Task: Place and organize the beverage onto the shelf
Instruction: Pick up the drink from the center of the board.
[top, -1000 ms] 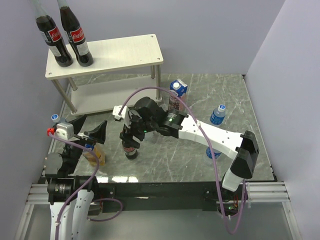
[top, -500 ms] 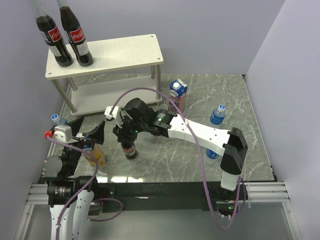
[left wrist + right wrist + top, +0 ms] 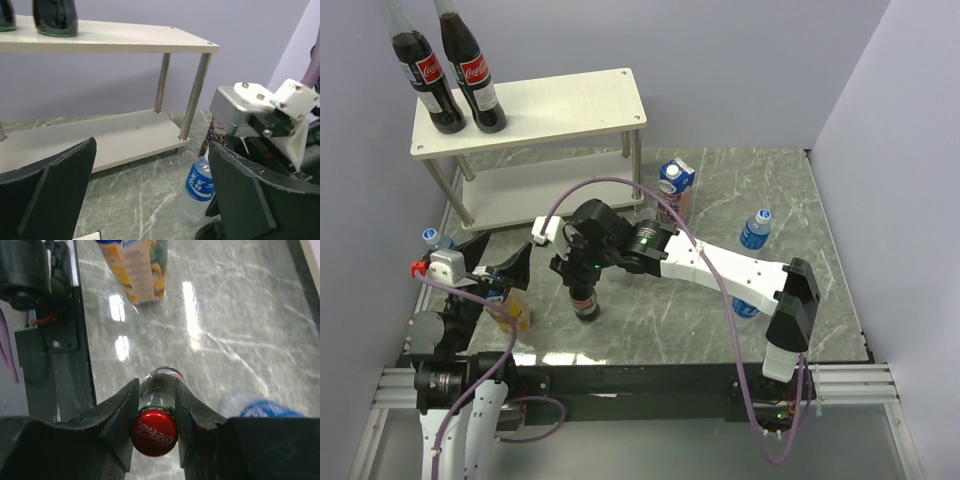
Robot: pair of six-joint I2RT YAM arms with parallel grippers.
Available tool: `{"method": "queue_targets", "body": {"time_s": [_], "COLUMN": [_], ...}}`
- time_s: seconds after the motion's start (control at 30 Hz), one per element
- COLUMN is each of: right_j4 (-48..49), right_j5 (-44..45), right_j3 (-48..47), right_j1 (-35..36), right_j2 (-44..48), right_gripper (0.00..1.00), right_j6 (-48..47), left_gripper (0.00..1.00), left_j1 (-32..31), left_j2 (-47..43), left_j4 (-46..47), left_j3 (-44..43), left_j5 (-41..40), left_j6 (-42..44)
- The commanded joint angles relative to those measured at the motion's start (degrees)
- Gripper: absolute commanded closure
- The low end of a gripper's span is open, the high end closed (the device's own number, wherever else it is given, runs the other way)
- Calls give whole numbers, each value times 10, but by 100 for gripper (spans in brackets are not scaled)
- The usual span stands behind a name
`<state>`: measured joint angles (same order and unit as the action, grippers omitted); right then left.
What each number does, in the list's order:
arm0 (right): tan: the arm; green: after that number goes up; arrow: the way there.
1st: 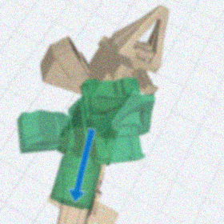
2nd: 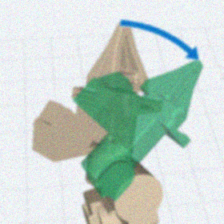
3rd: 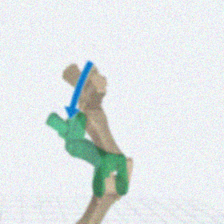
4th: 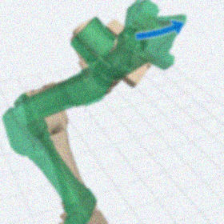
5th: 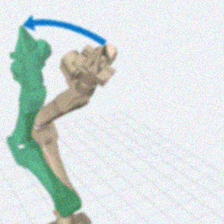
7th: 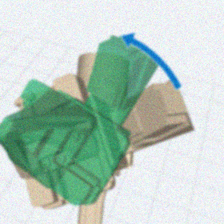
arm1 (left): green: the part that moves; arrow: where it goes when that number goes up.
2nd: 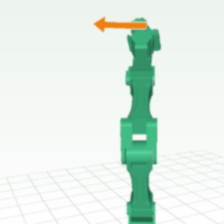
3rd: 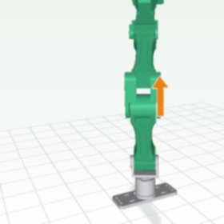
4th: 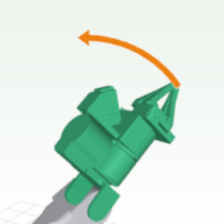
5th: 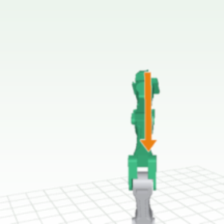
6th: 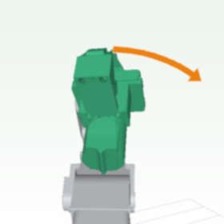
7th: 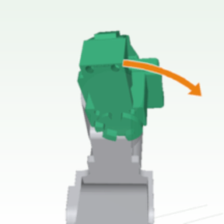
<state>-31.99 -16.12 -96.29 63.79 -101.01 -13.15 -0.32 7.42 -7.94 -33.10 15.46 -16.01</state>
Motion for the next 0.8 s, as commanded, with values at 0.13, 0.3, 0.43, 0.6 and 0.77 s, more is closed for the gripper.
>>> {"method": "queue_targets", "body": {"time_s": [0.13, 0.3, 0.43, 0.6, 0.77], "right_j4": [13, 3, -13, -64, -85], "right_j5": [33, 0, -37, -47, -54], "right_j3": [-2, 29, 56, 61, 47], "right_j1": [-13, -55, -109, -150, -219], "right_j2": [134, 194, 236, 268, 293], "right_gripper": [100, 100, 100, 100, 100], "right_j6": [-30, -18, -9, -3, 12], "left_gripper": [0, 0, 1, 0, 1], "left_j1": [1, 1, 1, -20, -186], "left_j2": [32, 80, 130, 208, 284], "left_j4": [61, 115, 177, 245, 203], "left_j3": [1, 11, 13, 8, -35], "left_j5": [94, 203, 276, 319, 220], "left_j6": [-30, -63, -121, -162, -85]}}
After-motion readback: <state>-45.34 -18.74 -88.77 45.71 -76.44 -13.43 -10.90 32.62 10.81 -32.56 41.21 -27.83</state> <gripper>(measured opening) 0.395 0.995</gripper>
